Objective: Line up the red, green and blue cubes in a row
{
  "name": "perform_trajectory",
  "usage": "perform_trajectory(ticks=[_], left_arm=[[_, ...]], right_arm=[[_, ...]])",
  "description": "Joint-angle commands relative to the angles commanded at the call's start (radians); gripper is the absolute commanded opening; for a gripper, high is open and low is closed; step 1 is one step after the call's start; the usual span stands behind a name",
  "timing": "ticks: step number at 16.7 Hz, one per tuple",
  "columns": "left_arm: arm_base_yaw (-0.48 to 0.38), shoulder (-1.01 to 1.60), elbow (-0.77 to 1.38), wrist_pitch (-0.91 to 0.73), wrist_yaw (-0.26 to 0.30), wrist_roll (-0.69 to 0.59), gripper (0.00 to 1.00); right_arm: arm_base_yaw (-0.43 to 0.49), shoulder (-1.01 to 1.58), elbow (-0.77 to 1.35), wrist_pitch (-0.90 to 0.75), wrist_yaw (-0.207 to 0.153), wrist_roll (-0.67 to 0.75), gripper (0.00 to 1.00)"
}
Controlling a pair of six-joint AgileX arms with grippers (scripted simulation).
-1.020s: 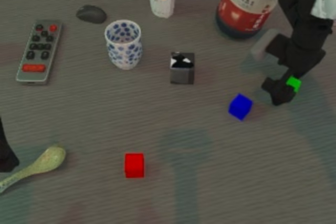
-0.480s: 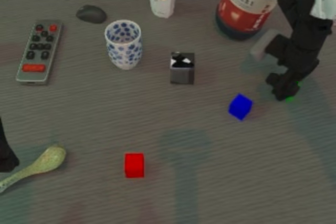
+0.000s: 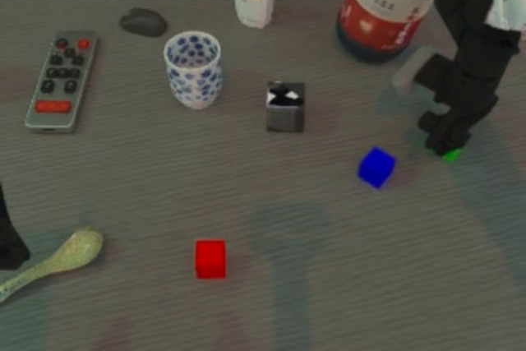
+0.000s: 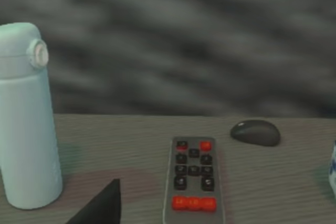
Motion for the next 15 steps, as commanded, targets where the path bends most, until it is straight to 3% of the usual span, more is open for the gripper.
perform_trajectory(ticks=[5,11,15], left_arm=[[0.000,0.000,0.000,0.000,0.000,0.000,1.00],[0.000,0.000,0.000,0.000,0.000,0.000,1.00],[0.000,0.000,0.000,0.000,0.000,0.000,1.00]], right_arm=[[0.002,-0.026,0.016,-0.030,-0.007,0.006,0.00],[0.007,-0.080,0.150,-0.227,-0.008,0.007,0.00],[0.008,-0.089,0.164,-0.244,-0.008,0.007,0.00]])
